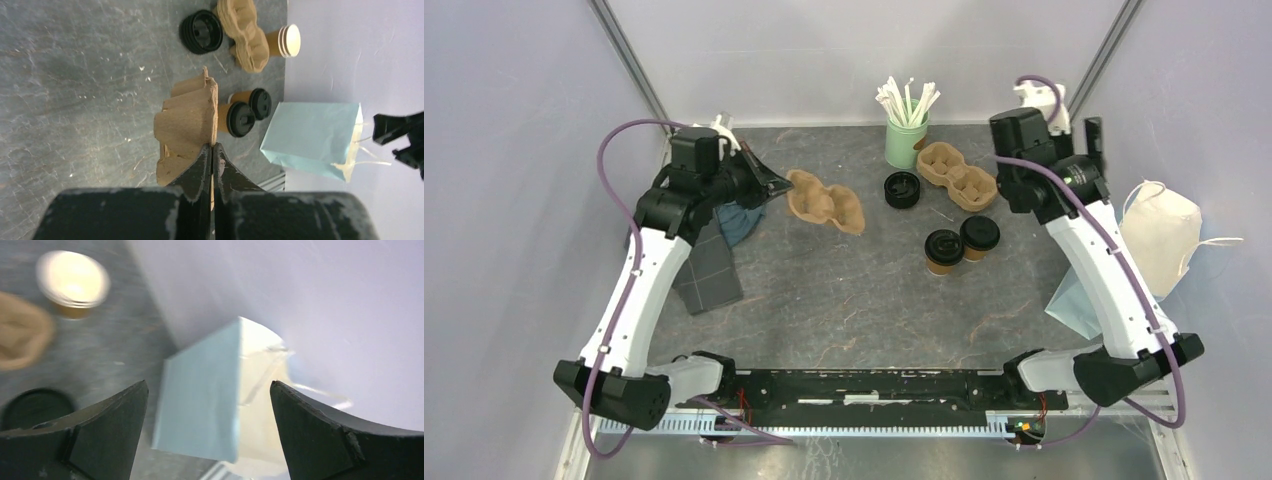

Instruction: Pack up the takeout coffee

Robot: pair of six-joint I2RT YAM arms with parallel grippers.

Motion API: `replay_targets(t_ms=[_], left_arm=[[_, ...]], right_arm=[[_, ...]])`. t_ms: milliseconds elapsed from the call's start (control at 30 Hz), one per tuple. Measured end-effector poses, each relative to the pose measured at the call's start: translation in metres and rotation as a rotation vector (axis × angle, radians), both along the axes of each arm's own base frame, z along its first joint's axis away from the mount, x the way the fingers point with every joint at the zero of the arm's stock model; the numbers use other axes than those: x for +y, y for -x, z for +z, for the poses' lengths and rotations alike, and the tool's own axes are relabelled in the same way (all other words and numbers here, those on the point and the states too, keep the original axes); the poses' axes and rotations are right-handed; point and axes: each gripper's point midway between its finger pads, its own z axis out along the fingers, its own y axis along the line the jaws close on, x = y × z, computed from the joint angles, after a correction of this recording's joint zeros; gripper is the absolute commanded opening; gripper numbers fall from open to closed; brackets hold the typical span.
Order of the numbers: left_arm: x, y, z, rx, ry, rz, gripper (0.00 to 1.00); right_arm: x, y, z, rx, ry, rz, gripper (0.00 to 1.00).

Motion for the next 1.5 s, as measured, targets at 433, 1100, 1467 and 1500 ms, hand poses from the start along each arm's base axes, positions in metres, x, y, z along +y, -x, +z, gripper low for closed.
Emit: replay_targets(t_ms=[433, 1100, 1467, 1500], left_arm=[[-0.035, 0.01, -0.008, 0.054, -0.059, -0.135, 0.02], [-0.021, 0.058, 0.026, 0.104, -0.062, -0.149, 0.02], [-0.007, 0.093, 0.045, 0.053, -0.008, -0.104, 0.02], [-0.007, 0.093, 0.045, 0.053, -0.006, -0.103, 0.02]], right_arm=[[-0.133, 0.045, -0.02, 0.033, 0.155, -0.511, 0.98], [-0.201, 0.024, -0.056, -0.156, -0.118, -0.625, 0.04], [-0.195, 0.011, 0.062, -0.411, -0.096, -0.43, 0.0], [-0.191, 0.01, 0.08, -0.454, -0.1, -0.389, 0.0]])
